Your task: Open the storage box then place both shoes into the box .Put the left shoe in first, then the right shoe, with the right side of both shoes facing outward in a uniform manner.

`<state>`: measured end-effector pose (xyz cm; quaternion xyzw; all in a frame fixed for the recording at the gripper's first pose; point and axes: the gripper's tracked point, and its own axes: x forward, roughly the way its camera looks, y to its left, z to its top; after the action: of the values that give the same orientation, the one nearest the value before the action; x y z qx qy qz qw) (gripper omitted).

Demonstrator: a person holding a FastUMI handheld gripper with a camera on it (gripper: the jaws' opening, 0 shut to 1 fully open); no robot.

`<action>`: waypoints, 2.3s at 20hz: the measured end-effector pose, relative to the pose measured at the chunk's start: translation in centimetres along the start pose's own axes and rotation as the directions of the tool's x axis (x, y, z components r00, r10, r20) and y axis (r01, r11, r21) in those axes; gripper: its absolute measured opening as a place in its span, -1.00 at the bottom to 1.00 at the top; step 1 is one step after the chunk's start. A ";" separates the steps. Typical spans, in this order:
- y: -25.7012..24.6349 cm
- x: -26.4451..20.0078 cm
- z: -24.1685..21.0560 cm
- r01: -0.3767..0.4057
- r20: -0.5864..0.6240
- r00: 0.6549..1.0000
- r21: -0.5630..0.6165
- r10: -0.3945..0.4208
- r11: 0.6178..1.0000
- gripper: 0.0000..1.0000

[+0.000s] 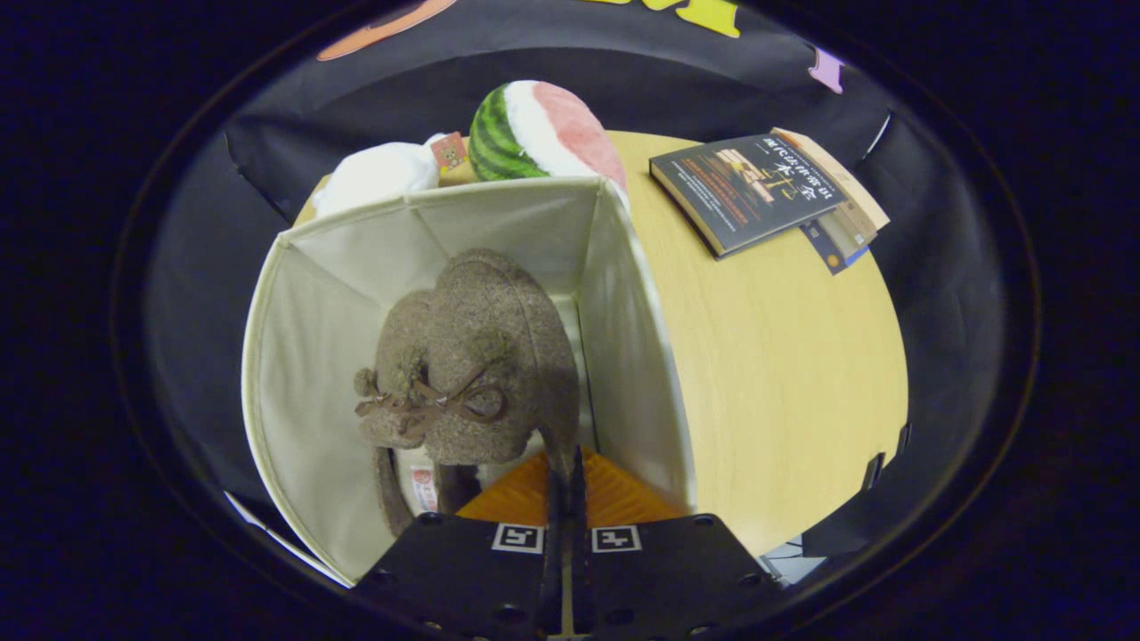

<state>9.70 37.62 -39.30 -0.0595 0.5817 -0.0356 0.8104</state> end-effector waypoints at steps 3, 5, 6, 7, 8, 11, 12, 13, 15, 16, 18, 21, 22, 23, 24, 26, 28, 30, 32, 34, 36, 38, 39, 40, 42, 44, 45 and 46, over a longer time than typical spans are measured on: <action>0.0 -0.8 0.2 0.000 0.019 1.000 -0.012 0.000 1.000 -0.71; 0.4 -1.8 0.2 -0.046 0.045 0.998 -0.002 0.046 0.999 -0.65; 0.9 -2.3 0.7 -0.065 0.082 0.994 -0.009 0.066 0.998 -0.55; 1.0 -3.2 1.1 -0.077 0.123 0.989 -0.032 0.080 0.997 -0.27; 0.9 -4.2 1.4 -0.073 0.161 0.984 -0.061 0.082 0.995 -0.06; 0.5 -8.0 2.0 -0.068 0.279 0.955 -0.115 0.097 0.991 0.56; 0.2 -9.5 2.0 -0.064 0.316 0.943 -0.126 0.102 0.990 0.77; 0.3 -11.1 2.2 -0.073 0.351 0.929 -0.135 0.116 0.988 0.98; -0.4 -14.2 2.5 -0.091 0.417 0.896 -0.157 0.150 0.983 0.96; -1.3 -16.0 2.6 -0.088 0.453 0.878 -0.165 0.155 0.982 0.95; -3.1 -19.4 2.9 -0.090 0.524 0.835 -0.170 0.167 0.981 0.94; -6.7 -24.8 3.9 -0.077 0.644 0.747 -0.162 0.164 0.984 0.92; -8.7 -26.6 4.2 -0.055 0.685 0.714 -0.147 0.142 0.988 0.92; -10.6 -28.3 4.5 -0.036 0.728 0.674 -0.136 0.124 0.990 0.92; -12.0 -29.7 4.8 -0.026 0.762 0.638 -0.125 0.113 0.992 0.92; -14.4 -32.8 4.9 -0.056 0.816 0.562 -0.126 0.136 0.990 0.92; -18.3 -35.0 4.3 -0.062 0.853 0.507 -0.112 0.128 0.992 0.91; -23.1 -36.9 3.7 -0.023 0.891 0.451 -0.056 0.061 0.998 0.91; -26.0 -37.8 2.5 -0.020 0.916 0.399 -0.050 0.054 0.999 0.92; -28.0 -38.3 0.9 -0.060 0.925 0.369 -0.071 0.088 0.996 0.92; -30.2 -38.2 -0.5 -0.073 0.928 0.354 -0.096 0.116 0.993 0.92; -32.3 -37.6 -2.0 -0.067 0.929 0.349 -0.108 0.125 0.992 0.91; -33.3 -37.5 -2.4 -0.067 0.932 0.340 -0.112 0.129 0.991 0.91; -34.0 -37.5 -2.8 -0.070 0.934 0.330 -0.119 0.135 0.990 0.91; -35.4 -37.3 -3.5 -0.077 0.936 0.317 -0.134 0.152 0.988 0.91; -36.6 -37.3 -3.9 -0.092 0.936 0.311 -0.143 0.165 0.985 0.91; -37.4 -37.5 -3.9 -0.096 0.941 0.298 -0.139 0.162 0.986 0.91; -38.1 -37.4 -3.8 -0.094 0.944 0.290 -0.133 0.155 0.987 0.91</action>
<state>-5.49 4.45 -0.11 -0.0448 -0.0063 0.0846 0.9954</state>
